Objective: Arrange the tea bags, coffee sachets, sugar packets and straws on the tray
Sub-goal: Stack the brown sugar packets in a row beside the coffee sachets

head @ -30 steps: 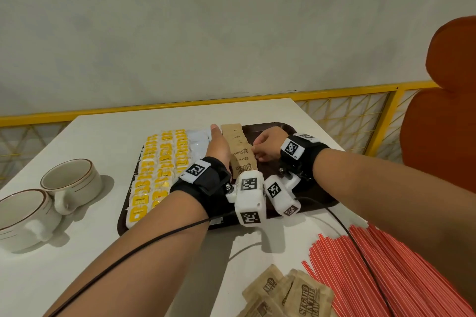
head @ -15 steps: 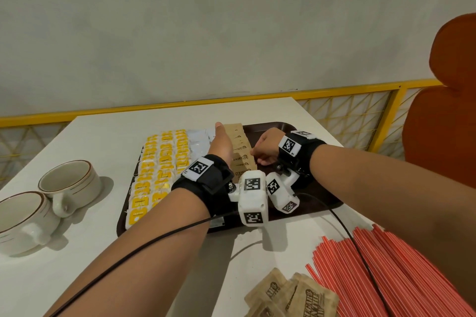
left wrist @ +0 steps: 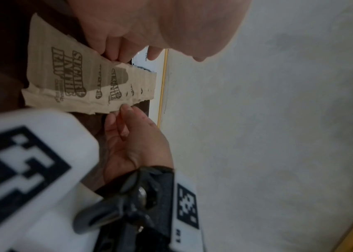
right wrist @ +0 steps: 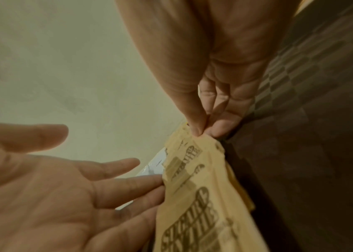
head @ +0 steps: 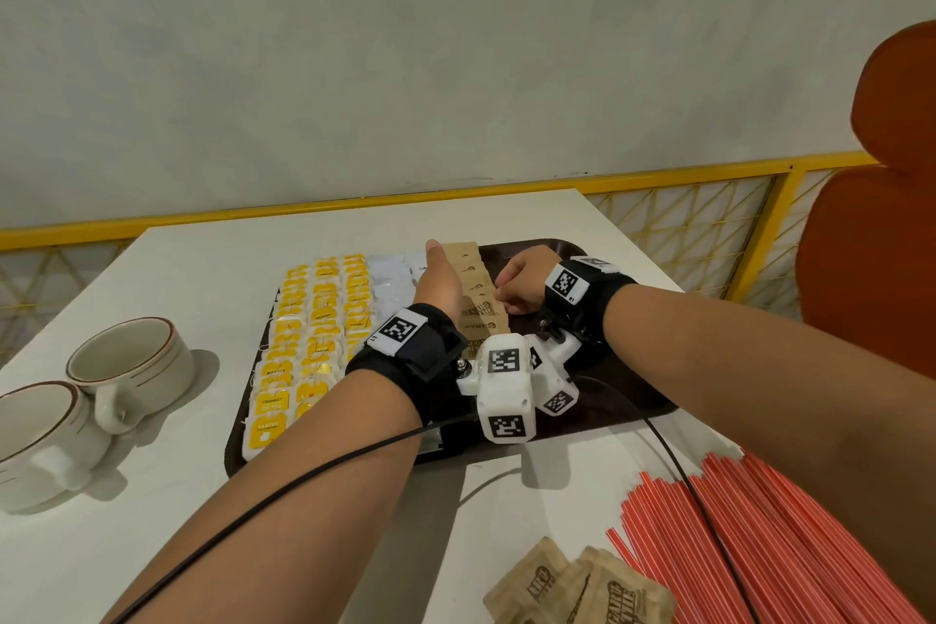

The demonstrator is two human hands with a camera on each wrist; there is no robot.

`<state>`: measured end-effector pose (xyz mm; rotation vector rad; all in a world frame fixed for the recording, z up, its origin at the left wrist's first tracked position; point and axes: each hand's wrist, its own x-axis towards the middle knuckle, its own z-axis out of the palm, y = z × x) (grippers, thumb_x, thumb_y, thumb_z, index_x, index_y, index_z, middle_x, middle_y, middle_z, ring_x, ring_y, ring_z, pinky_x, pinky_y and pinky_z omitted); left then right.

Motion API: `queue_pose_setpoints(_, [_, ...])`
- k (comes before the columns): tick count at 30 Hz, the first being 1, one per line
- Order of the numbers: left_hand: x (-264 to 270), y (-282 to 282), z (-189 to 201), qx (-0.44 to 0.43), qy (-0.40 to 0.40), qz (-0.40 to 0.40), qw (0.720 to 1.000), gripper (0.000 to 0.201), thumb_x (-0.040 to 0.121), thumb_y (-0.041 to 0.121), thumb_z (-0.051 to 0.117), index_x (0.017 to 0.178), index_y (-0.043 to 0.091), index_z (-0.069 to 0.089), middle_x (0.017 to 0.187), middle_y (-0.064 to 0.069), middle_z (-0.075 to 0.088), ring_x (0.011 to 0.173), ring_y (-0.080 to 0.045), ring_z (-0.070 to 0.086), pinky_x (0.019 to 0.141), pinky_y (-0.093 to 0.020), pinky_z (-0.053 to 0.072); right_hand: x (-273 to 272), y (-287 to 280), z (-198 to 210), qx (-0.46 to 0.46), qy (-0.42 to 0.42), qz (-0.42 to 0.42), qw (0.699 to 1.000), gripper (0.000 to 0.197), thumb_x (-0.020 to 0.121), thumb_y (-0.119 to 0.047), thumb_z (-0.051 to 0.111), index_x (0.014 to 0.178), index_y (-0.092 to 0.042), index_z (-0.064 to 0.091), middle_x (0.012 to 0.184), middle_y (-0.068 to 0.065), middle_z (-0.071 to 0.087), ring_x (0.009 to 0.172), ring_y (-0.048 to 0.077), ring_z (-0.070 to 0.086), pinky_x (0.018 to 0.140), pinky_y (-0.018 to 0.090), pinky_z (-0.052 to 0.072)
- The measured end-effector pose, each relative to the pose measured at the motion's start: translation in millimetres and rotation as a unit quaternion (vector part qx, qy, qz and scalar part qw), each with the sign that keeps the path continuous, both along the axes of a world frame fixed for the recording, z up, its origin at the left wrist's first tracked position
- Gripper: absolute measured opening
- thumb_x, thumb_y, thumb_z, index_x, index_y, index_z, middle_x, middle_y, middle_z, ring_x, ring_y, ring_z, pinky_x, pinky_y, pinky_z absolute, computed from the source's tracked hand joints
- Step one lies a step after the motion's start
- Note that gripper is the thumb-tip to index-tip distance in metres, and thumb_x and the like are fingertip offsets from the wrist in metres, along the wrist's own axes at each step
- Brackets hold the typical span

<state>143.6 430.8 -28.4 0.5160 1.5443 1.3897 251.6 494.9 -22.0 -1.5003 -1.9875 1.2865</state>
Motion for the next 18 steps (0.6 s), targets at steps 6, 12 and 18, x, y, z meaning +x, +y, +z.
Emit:
queue_pose_setpoints(6, [0.1,4.8,-2.1,-0.005,-0.009,0.017,1.0,0.073,0.093,0.066,0.021,0.145,0.015,0.03,0.126,-0.017,0.054,0.1,-0.03,0.058,0.099,-0.046,0.045,0.7,5.0,-2.7,0.001,0.015,-0.005,1.0,0.014,0.085,-0.001,0.068,0.075,-0.007,0.06,0.089,0.018,0.071,0.082,0.026,0.067,0.086,0.043,0.057])
queue_pose_setpoints(12, [-1.3,8.4,-4.2,-0.011,0.011,0.029,0.999,0.086,0.082,0.075,0.017,0.149,0.021,0.023,0.145,-0.012,0.042,0.125,-0.029,0.048,0.109,-0.044,0.034,-2.2,6.6,-1.0,-0.001,0.022,-0.017,1.0,0.016,0.086,-0.001,0.066,0.074,-0.008,0.06,0.093,0.019,0.069,0.081,0.025,0.065,0.084,0.039,0.057])
queue_pose_setpoints(18, [-9.3,27.0,-16.3,-0.011,0.031,0.014,0.999,0.105,0.057,0.081,0.017,0.14,0.021,0.041,0.13,-0.015,0.055,0.112,-0.032,0.058,0.102,-0.047,0.042,1.2,5.7,-1.4,-0.032,0.055,-0.012,0.998,0.014,0.086,0.007,0.063,0.088,-0.006,0.06,0.084,0.014,0.067,0.077,0.023,0.066,0.079,0.034,0.058])
